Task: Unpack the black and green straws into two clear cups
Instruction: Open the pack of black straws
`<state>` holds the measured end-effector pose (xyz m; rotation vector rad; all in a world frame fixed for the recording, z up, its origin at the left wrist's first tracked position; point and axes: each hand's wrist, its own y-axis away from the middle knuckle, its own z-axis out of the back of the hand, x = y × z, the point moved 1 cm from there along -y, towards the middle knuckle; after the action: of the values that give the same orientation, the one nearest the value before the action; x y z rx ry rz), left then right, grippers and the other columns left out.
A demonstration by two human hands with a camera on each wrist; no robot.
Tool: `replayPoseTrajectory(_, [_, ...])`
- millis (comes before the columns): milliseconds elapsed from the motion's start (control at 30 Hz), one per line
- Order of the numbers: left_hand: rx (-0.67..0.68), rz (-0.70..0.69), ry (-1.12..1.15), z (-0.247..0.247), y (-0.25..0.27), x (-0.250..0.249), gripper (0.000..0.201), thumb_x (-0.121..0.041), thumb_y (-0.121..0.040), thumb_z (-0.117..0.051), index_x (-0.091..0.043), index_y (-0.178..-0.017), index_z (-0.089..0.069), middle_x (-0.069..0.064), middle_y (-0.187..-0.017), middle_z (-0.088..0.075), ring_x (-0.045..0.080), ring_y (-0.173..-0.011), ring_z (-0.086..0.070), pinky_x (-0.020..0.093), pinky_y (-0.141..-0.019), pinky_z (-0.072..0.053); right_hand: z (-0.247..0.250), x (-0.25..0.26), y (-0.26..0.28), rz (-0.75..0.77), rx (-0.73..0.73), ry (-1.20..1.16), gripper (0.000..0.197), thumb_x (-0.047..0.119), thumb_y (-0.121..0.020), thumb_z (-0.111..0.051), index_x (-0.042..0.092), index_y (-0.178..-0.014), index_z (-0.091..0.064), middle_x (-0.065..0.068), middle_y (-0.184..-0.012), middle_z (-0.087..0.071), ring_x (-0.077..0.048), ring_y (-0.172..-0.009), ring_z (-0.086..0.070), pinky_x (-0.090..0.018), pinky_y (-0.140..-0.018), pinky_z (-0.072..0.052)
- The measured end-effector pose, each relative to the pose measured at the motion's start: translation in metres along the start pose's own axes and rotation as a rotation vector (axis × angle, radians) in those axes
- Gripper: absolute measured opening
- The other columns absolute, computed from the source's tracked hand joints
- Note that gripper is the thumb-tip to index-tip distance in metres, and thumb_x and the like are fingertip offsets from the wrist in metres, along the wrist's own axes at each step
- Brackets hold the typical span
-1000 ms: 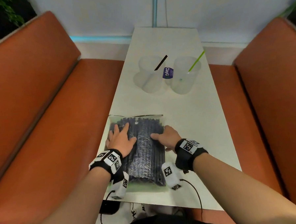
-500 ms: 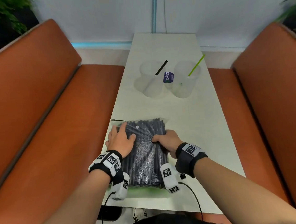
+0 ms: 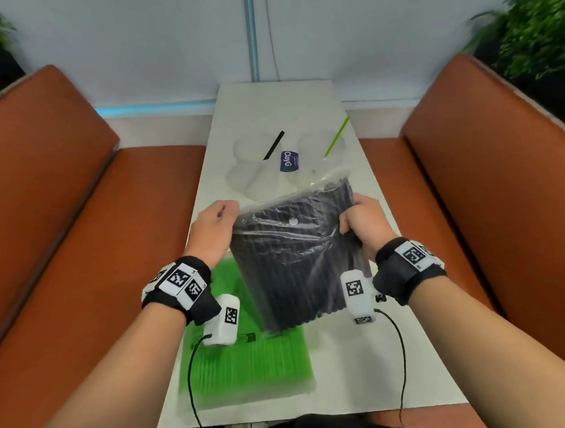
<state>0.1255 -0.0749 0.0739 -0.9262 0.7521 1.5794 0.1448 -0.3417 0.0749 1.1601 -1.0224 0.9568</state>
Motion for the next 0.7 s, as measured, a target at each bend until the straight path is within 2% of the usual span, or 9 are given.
replayPoseTrajectory(67, [0.019, -0.040, 0.131, -0.007, 0.000, -0.007, 0.024, -0.036, -0.099, -0.053, -0.023, -0.108, -0.070, -0.001, -0.113, -0.069, 0.017, -0.108, -0.060, 0.028, -0.088, -0.048, 0.015, 0.001, -0.004, 0.007, -0.084, -0.031, 0.030, -0.010, -0.039, -0.038, 0.012, -0.054, -0.052, -0.005, -0.051, -0.048, -0.023, -0.055, -0.047, -0.030, -0.053, -0.038])
replayPoseTrajectory(133, [0.047, -0.047, 0.276, -0.013, 0.001, -0.012, 0.016, -0.025, -0.099, -0.057, -0.017, -0.103, -0.071, 0.008, -0.109, -0.070, 0.020, -0.102, -0.065, 0.026, -0.083, -0.056, 0.028, -0.002, -0.007, 0.012, -0.171, -0.065, 0.033, -0.013, -0.042, -0.037, 0.017, -0.050, -0.050, 0.000, -0.050, -0.048, -0.021, -0.055, -0.046, -0.026, -0.051, -0.037])
replayPoseTrajectory(200, [0.098, -0.037, 0.378, -0.018, 0.003, -0.017, 0.011, -0.014, -0.097, -0.061, -0.012, -0.099, -0.071, 0.018, -0.107, -0.069, 0.024, -0.096, -0.068, 0.028, -0.077, -0.060, 0.036, -0.009, -0.010, 0.018, -0.239, -0.094, 0.033, -0.014, -0.044, -0.038, 0.017, -0.048, -0.050, -0.002, -0.055, -0.050, -0.021, -0.059, -0.047, -0.028, -0.053, -0.037])
replayPoseTrajectory(233, [0.113, -0.045, 0.388, -0.020, 0.003, -0.019, 0.009, -0.010, -0.095, -0.062, -0.011, -0.097, -0.072, 0.018, -0.105, -0.069, 0.024, -0.094, -0.069, 0.030, -0.076, -0.061, 0.039, -0.012, -0.012, 0.019, -0.267, -0.108, 0.034, -0.014, -0.044, -0.038, 0.017, -0.048, -0.052, -0.003, -0.059, -0.053, -0.021, -0.062, -0.049, -0.029, -0.055, -0.038])
replayPoseTrajectory(333, [0.126, -0.074, 0.384, -0.030, 0.003, -0.029, 0.012, -0.004, -0.092, -0.066, -0.014, -0.089, -0.073, 0.013, -0.098, -0.070, 0.020, -0.088, -0.070, 0.032, -0.074, -0.062, 0.046, -0.023, -0.019, 0.008, -0.365, -0.145, 0.032, -0.010, -0.044, -0.038, 0.016, -0.054, -0.052, -0.007, -0.069, -0.056, -0.022, -0.070, -0.051, -0.034, -0.059, -0.037])
replayPoseTrajectory(467, [0.140, -0.132, 0.349, -0.046, -0.005, -0.043, 0.023, -0.004, -0.090, -0.066, -0.021, -0.077, -0.074, 0.000, -0.081, -0.073, 0.015, -0.075, -0.069, 0.027, -0.067, -0.060, 0.060, -0.030, -0.024, 0.015, -0.474, -0.161, 0.033, -0.008, -0.050, -0.036, 0.020, -0.050, -0.054, 0.003, -0.062, -0.055, -0.020, -0.068, -0.049, -0.033, -0.058, -0.036])
replayPoseTrajectory(533, [0.119, -0.161, 0.274, -0.052, -0.011, -0.044, 0.021, -0.008, -0.090, -0.068, -0.024, -0.078, -0.073, -0.002, -0.077, -0.073, 0.013, -0.069, -0.067, 0.025, -0.064, -0.058, 0.067, -0.033, -0.023, 0.026, -0.509, -0.130, 0.035, -0.008, -0.058, -0.037, 0.021, -0.056, -0.057, 0.001, -0.069, -0.059, -0.020, -0.072, -0.053, -0.035, -0.062, -0.042])
replayPoseTrajectory(633, [0.125, -0.123, 0.228, -0.064, -0.013, -0.039, 0.019, -0.006, -0.089, -0.069, -0.021, -0.077, -0.073, -0.001, -0.067, -0.069, 0.011, -0.059, -0.064, 0.027, -0.063, -0.054, 0.075, -0.034, -0.023, 0.054, -0.563, -0.064, 0.031, -0.007, -0.071, -0.040, 0.016, -0.077, -0.060, -0.007, -0.088, -0.065, -0.031, -0.087, -0.063, -0.042, -0.076, -0.055])
replayPoseTrajectory(700, [0.145, -0.102, 0.225, -0.073, -0.010, -0.037, 0.020, -0.001, -0.088, -0.069, -0.018, -0.078, -0.072, 0.003, -0.065, -0.068, 0.013, -0.058, -0.063, 0.029, -0.064, -0.056, 0.079, -0.028, -0.021, 0.099, -0.599, -0.082, 0.032, -0.005, -0.079, -0.043, 0.021, -0.087, -0.060, -0.004, -0.097, -0.065, -0.028, -0.097, -0.063, -0.041, -0.078, -0.056])
